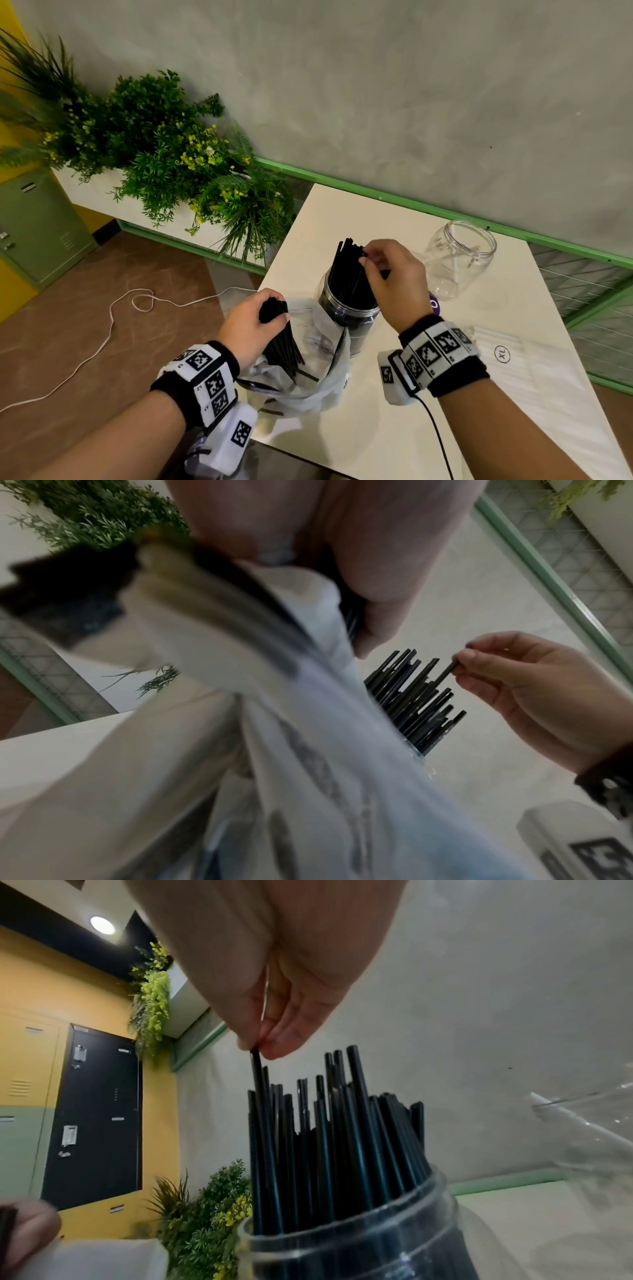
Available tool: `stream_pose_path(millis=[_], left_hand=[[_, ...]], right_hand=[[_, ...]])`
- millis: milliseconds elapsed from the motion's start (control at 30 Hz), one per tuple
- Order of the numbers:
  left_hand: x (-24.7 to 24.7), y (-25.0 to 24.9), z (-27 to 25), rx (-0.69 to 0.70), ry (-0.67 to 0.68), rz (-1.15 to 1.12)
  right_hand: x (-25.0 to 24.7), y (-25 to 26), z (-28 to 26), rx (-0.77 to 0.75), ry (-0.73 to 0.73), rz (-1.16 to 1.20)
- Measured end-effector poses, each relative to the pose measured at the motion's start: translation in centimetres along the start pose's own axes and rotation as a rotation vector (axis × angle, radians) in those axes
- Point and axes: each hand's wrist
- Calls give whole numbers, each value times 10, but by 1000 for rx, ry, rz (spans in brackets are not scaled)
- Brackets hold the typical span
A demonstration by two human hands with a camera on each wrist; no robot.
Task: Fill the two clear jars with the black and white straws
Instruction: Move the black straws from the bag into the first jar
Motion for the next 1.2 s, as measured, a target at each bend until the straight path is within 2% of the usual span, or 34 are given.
stream_pose_path(millis=[133, 200, 300, 400, 500, 667, 800, 867, 967, 1100, 1200], left_hand=[[0, 0, 0, -5, 4, -5], [0, -1, 0, -1, 9, -13], [-1, -1, 0, 3, 6, -17], [-2, 0, 1, 4, 5, -18], [-1, 0, 2, 2, 9, -25], [-1, -1, 3, 4, 18, -36], [0, -3, 3, 3, 19, -44], [0, -2, 3, -1, 21, -46], [-1, -1, 4, 6, 20, -20], [-1, -1, 4, 2, 21, -23], [-1, -3, 3, -6, 21, -42]], right_hand=[[8, -13, 4, -101, 80, -257], [8, -22, -3, -119, 37, -321], [1, -32, -14, 63, -46, -163], [0, -34, -20, 200, 91, -10], [6, -26, -32, 112, 275, -122], [14, -14, -20, 42, 167, -103], [27, -13, 6, -155, 342, -249], [34, -16, 12, -252, 335, -267], [38, -17, 16, -288, 326, -300], [47, -23, 15, -424, 391, -441], [43, -24, 13, -404, 412, -572]])
Point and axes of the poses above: each hand's wrist, its own z-axis towards the middle knuckle, its own x-axis out of the palm, y = z × x, and after that the axes turned 6 degrees about -z, right-handed
